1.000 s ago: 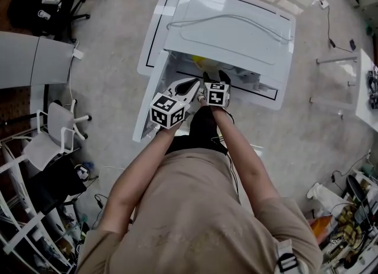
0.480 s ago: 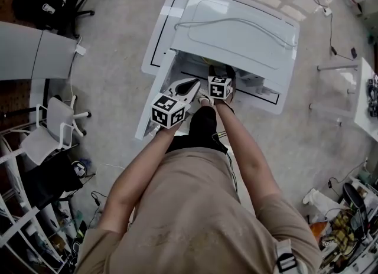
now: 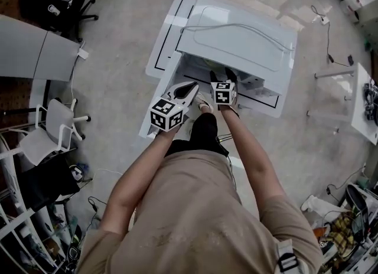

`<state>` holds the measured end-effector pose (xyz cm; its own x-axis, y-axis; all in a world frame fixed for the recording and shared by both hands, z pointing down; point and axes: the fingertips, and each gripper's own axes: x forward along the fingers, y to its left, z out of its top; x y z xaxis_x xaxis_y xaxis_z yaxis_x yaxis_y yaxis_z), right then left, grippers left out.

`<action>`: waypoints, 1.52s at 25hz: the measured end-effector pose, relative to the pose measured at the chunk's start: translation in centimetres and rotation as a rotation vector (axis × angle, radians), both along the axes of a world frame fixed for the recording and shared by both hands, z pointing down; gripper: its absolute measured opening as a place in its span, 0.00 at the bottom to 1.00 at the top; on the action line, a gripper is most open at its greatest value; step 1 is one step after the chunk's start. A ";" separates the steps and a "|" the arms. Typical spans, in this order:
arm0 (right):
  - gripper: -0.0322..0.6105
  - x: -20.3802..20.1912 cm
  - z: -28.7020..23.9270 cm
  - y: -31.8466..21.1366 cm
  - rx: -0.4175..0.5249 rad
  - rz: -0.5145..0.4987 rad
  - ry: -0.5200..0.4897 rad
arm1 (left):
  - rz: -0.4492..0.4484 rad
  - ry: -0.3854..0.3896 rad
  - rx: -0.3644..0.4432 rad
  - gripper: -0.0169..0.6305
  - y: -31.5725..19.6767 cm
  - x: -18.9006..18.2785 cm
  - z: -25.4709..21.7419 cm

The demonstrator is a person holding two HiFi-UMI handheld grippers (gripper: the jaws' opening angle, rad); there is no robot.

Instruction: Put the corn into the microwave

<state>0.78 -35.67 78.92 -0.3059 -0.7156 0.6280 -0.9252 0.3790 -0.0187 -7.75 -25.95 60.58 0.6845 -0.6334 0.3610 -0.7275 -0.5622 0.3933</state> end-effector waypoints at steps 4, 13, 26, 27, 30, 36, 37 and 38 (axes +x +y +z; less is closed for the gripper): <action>0.46 0.7 -5.2 3.7 0.072 -0.018 -0.066 | -0.001 0.034 0.041 0.04 1.4 -0.5 -1.5; 0.46 4.5 -20.6 12.5 0.224 -0.053 -0.288 | 0.063 0.128 0.133 0.04 5.7 0.0 -6.4; 0.45 15.5 -31.1 20.0 0.397 0.088 -0.322 | 0.106 0.113 0.265 0.04 9.3 0.2 -11.7; 0.45 16.2 -31.6 20.5 0.409 0.096 -0.320 | 0.102 0.106 0.270 0.04 9.6 0.4 -11.9; 0.45 18.5 -32.9 22.3 0.436 0.107 -0.300 | 0.083 0.105 0.271 0.04 10.5 1.6 -12.6; 0.45 22.5 -33.0 27.5 0.440 0.156 -0.323 | 0.069 0.089 0.279 0.04 14.0 4.5 -12.8; 0.45 23.1 -32.8 28.5 0.439 0.161 -0.322 | 0.064 0.088 0.280 0.04 14.8 4.9 -12.8; 0.45 23.6 -32.7 29.5 0.437 0.165 -0.320 | 0.060 0.088 0.281 0.04 15.6 5.3 -12.9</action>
